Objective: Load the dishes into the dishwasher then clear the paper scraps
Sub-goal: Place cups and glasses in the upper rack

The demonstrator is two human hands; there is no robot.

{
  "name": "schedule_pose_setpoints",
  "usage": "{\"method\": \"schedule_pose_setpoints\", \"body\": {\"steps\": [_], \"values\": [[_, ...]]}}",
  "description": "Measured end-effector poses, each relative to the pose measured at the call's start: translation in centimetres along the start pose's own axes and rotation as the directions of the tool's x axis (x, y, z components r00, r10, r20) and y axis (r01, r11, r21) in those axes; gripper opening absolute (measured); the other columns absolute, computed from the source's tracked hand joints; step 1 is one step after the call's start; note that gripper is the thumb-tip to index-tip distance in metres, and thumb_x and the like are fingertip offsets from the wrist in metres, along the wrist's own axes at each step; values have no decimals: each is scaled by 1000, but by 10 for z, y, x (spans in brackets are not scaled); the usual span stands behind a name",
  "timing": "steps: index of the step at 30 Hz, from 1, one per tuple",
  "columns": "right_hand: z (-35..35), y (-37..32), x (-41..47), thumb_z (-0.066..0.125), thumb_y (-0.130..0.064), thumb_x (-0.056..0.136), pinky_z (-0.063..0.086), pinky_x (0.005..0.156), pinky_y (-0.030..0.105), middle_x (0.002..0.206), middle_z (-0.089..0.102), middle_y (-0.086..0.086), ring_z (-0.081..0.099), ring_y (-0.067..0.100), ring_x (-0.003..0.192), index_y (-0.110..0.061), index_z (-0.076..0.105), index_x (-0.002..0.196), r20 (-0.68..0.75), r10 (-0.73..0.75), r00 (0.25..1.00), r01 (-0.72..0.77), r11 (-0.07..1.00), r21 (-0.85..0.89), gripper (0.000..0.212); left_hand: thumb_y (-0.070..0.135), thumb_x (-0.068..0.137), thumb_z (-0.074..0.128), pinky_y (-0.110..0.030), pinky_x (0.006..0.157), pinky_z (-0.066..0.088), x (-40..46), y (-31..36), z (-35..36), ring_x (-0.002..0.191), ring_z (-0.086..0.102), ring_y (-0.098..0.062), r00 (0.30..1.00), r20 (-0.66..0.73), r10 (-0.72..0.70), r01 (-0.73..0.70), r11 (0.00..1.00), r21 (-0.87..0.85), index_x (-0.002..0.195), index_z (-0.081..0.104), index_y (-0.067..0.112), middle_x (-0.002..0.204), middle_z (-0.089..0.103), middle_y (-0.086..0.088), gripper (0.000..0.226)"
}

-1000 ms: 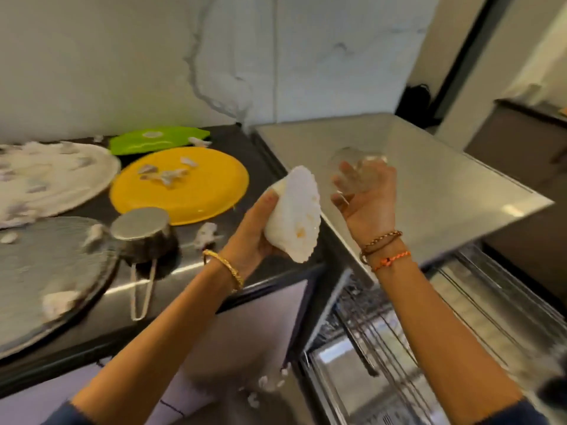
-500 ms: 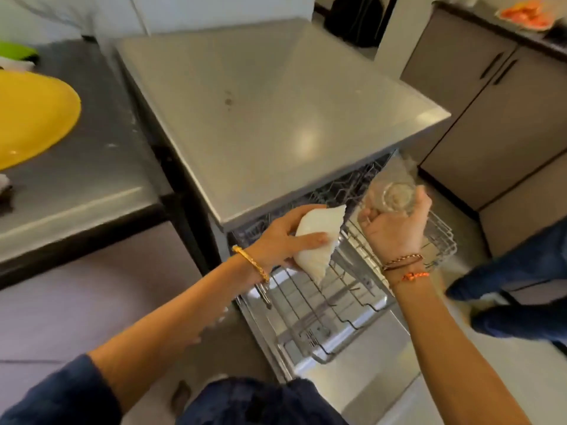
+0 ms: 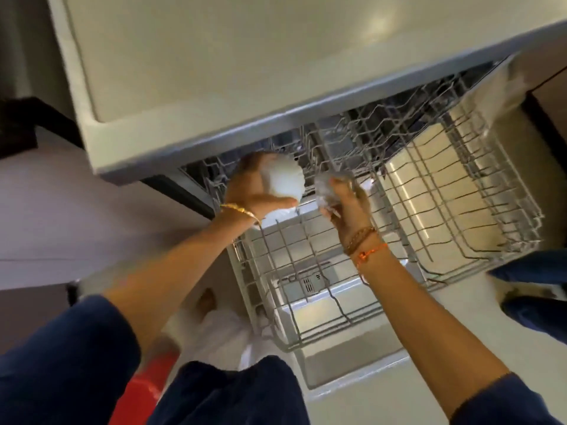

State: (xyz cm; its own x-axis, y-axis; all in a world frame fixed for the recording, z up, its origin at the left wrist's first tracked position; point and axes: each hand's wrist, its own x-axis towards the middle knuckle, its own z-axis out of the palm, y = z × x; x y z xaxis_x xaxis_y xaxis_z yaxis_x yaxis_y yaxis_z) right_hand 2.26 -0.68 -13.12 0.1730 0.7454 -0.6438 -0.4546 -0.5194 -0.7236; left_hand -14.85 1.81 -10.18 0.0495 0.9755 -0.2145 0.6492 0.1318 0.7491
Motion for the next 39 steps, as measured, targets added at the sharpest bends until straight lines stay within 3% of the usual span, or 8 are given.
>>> {"method": "schedule_pose_setpoints", "body": {"steps": [4, 10, 16, 20, 24, 31, 36, 39], "values": [[8, -10, 40, 77, -4, 64, 56, 75, 35, 92, 58, 1, 56, 22, 88, -20, 50, 85, 44, -155, 987, 161, 954, -252, 38, 29, 53, 86, -42, 101, 39, 35, -26, 15, 123, 40, -31, 985, 160, -62, -19, 888, 460, 127, 44, 18, 134, 39, -9, 87], [26, -17, 83, 85, -18, 56, 51, 91, 38, 111, 57, 4, 58, 24, 106, -19, 46, 102, 227, -288, 931, 365, 673, -643, 60, 29, 51, 88, -51, 100, 39, 61, -53, 38, 127, 36, -38, 957, 137, -257, 154, 846, 510, 133, 33, 18, 140, 31, -10, 99], [55, -23, 118, 79, -25, 68, 32, 87, 7, 113, 48, -7, 46, 8, 104, -9, 44, 125, 500, -206, 841, 532, 154, -833, 69, 26, 53, 87, -44, 107, 32, 79, -60, 32, 126, 38, -32, 962, 134, -239, 160, 886, 436, 133, 34, 11, 137, 37, -12, 97], [72, -9, 140, 71, -38, 74, 41, 103, 38, 133, 50, 9, 46, 28, 123, -14, 46, 131, 584, -192, 789, 535, -253, -806, 66, 27, 55, 87, -40, 109, 30, 84, -57, 28, 130, 36, -29, 955, 166, -244, 144, 876, 460, 136, 32, 10, 140, 35, -13, 99], [76, -10, 145, 65, -41, 79, 26, 106, 41, 137, 45, 12, 34, 29, 130, -11, 43, 133, 593, -143, 792, 469, -478, -743, 66, 26, 54, 87, -39, 109, 31, 83, -61, 30, 130, 35, -28, 961, 148, -234, 148, 886, 440, 134, 34, 11, 140, 36, -11, 97], [81, -11, 136, 66, -34, 81, 23, 108, 45, 146, 31, 14, 27, 32, 134, -8, 22, 143, 583, -106, 805, 449, -533, -717, 80, 26, 53, 87, -45, 104, 37, 80, -68, 32, 127, 37, -33, 969, 124, -215, 144, 895, 422, 136, 32, 19, 141, 31, -7, 99], [70, -6, 119, 69, -32, 78, 20, 111, 45, 150, 20, 12, 19, 30, 137, -13, 12, 147, 532, -200, 823, 445, -356, -822, 92, 37, 55, 85, -54, 109, 30, 78, -72, 36, 139, 15, -40, 961, 97, -260, 186, 862, 472, 145, 13, 30, 154, 7, -10, 116], [55, -4, 106, 68, -27, 78, 27, 109, 42, 146, 28, 13, 25, 30, 133, -9, 24, 144, 459, -348, 817, 409, -211, -888, 82, 45, 59, 81, -59, 111, 19, 67, -65, 36, 141, -3, -43, 955, 68, -289, 205, 806, 556, 147, 2, 30, 155, -10, -12, 120]]}}
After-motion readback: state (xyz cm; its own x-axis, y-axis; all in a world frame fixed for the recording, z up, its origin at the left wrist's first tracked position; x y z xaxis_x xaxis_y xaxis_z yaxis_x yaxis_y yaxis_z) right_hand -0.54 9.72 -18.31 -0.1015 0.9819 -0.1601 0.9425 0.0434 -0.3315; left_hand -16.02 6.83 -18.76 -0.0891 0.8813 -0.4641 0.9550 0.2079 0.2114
